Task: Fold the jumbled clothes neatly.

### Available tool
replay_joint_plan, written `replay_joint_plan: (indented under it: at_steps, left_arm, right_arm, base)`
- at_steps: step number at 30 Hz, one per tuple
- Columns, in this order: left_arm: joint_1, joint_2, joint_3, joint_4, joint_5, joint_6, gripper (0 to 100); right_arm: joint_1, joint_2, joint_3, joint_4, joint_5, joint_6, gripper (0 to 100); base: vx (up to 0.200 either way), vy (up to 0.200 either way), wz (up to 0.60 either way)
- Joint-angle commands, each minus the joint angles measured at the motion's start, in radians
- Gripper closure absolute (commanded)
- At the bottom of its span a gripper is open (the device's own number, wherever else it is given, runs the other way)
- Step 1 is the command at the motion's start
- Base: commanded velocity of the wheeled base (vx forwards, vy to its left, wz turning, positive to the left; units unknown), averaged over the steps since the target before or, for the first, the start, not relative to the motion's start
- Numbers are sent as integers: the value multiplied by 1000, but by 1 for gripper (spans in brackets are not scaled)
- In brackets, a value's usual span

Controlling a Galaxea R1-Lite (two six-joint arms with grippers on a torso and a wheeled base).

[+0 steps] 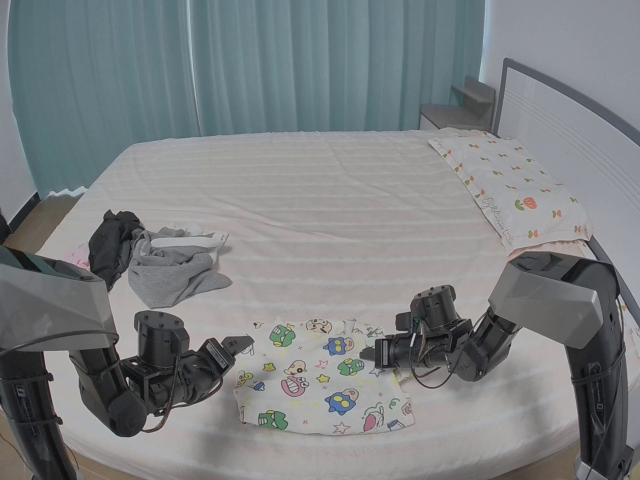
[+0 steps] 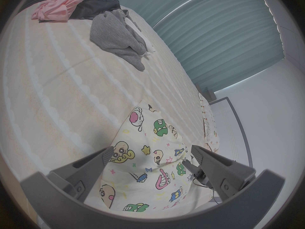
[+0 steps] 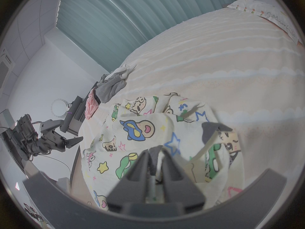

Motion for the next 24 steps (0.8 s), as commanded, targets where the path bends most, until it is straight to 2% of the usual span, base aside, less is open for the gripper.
replay_joint_plan:
  at_steps: [1,16,24]
  left_arm:
    - [0,4,0,0,2,0,0]
    - [0,7,2,-2,8,3,0]
    - [-1,7,2,-2,6,3,0]
  right_arm:
    - [-13,-28,1,-2,2,4,100]
    - [-89,-175,104,-10,14,6,100]
    - [-89,-192,138,6,38,-3,100]
  base:
    - [0,0,0]
    - [0,0,0]
    - [0,0,0]
